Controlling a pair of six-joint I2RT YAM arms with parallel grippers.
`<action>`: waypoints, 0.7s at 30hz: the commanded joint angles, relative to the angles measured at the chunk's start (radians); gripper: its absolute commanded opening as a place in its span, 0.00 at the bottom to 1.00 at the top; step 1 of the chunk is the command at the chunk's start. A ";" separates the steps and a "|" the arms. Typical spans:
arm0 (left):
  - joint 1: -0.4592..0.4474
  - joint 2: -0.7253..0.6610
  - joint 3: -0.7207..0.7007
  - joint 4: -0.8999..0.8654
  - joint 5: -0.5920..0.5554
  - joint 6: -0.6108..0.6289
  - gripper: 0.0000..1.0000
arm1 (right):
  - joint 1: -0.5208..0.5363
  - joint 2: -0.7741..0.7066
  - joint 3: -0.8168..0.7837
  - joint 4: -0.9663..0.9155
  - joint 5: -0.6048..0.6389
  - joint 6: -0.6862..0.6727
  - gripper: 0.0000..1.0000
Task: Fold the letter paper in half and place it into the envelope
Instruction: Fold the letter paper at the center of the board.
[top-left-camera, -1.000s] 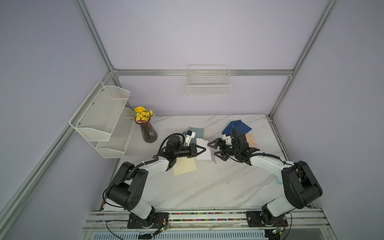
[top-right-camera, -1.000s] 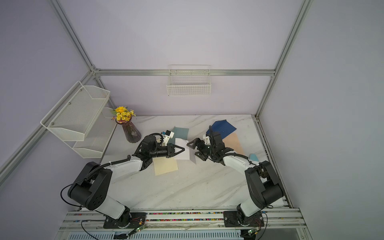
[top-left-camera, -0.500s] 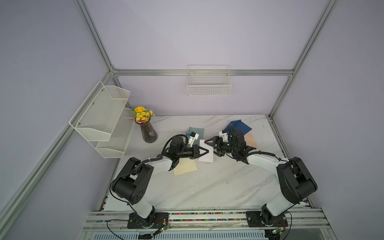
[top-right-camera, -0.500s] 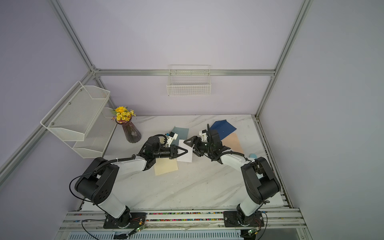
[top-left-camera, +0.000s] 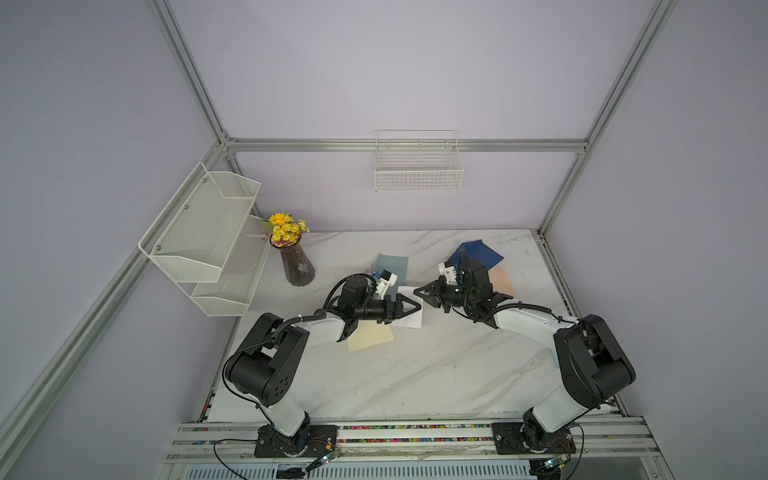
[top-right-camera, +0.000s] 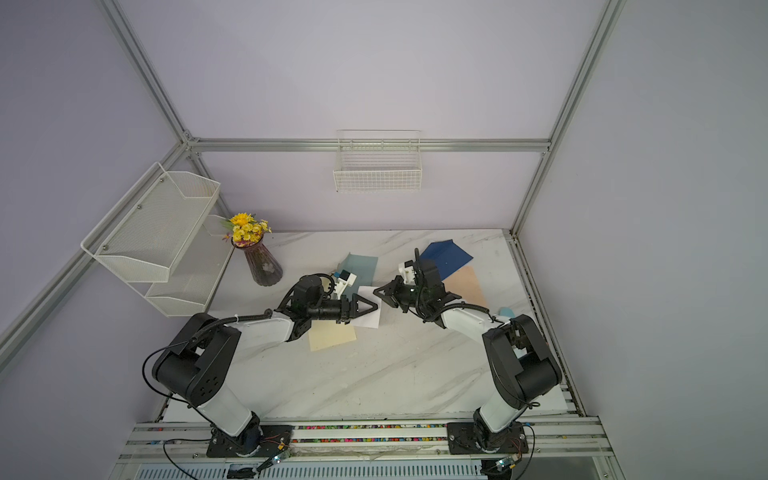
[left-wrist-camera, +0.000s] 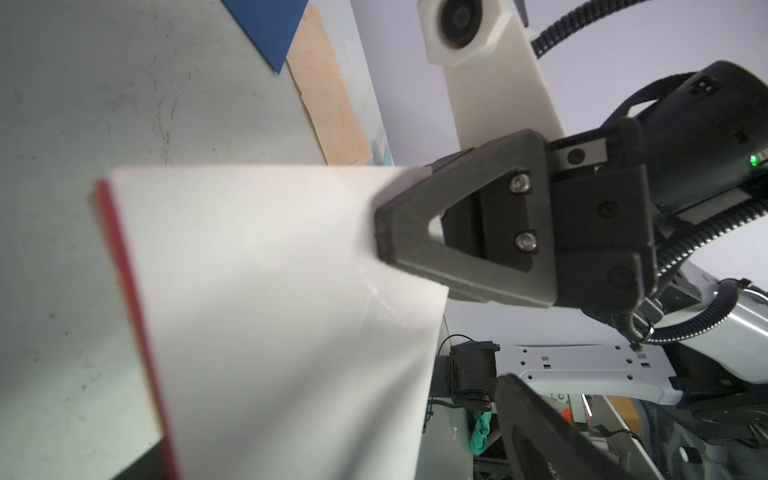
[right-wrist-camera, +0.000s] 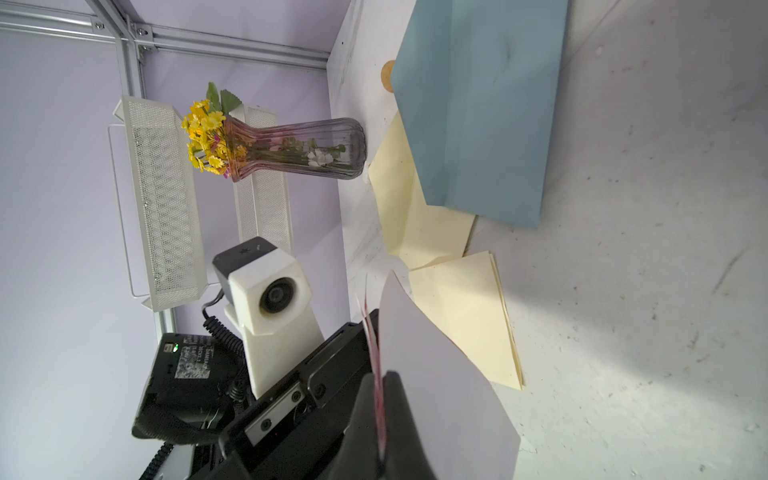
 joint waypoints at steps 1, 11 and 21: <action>0.020 -0.057 0.032 -0.093 -0.004 0.099 0.97 | -0.012 -0.033 0.001 -0.008 0.001 -0.011 0.00; 0.068 -0.091 0.109 -0.374 -0.159 0.271 1.00 | -0.057 -0.063 -0.018 -0.055 -0.038 -0.027 0.00; 0.069 0.019 0.091 -0.019 -0.006 0.188 1.00 | -0.070 -0.029 -0.012 0.004 -0.210 0.000 0.00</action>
